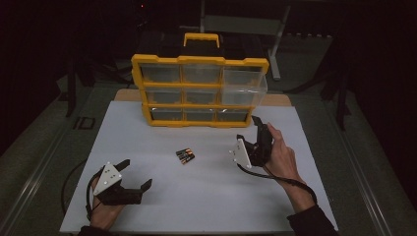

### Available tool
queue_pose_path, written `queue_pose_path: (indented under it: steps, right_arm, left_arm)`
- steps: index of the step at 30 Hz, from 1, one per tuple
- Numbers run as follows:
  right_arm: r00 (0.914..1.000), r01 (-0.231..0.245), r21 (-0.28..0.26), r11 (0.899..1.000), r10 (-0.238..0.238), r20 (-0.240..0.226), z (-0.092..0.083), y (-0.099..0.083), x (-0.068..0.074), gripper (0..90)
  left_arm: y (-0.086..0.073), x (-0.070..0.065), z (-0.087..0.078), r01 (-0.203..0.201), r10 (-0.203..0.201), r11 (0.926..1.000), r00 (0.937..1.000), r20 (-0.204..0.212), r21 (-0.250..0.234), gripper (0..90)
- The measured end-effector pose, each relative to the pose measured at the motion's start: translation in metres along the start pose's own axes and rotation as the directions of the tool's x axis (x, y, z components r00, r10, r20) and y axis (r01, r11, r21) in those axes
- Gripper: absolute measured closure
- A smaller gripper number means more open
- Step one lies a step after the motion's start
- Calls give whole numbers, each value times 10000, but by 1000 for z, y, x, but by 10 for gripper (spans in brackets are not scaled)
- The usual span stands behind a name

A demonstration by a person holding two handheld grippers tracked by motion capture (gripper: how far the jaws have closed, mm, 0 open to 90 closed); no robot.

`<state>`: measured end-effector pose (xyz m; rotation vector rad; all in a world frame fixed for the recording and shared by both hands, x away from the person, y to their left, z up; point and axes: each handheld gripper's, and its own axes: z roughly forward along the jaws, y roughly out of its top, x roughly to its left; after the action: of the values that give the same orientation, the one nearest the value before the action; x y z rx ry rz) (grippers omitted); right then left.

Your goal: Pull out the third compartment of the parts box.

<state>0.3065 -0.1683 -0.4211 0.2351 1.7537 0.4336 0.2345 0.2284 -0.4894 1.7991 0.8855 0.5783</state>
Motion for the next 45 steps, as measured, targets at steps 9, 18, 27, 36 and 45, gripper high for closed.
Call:
queue_pose_path:
  steps: [9,18,27,36,45]
  right_arm:
    - [9582,-2598,220,9654,2605,-1184,-6,-21,9,161]
    - [8439,-4926,439,8692,4894,-2197,-8,-43,11,144]
    - [7116,-6626,462,7476,6476,-2727,-18,-69,12,135]
    - [5887,-7772,319,6285,7440,-3161,-37,-99,10,122]
    - [5323,-8212,209,5703,7788,-3319,-54,-114,11,120]
  left_arm:
    - [0,0,0,63,-63,10000,10000,-49,-11,1]
    - [-1,1,0,159,-159,9999,9999,-63,-42,1]
    - [-1,2,-1,257,-258,9997,9996,-75,-56,1]
    - [0,4,-3,449,-451,9988,9990,-65,-190,1]
    - [8,10,-7,894,-891,9947,9960,83,-503,1]
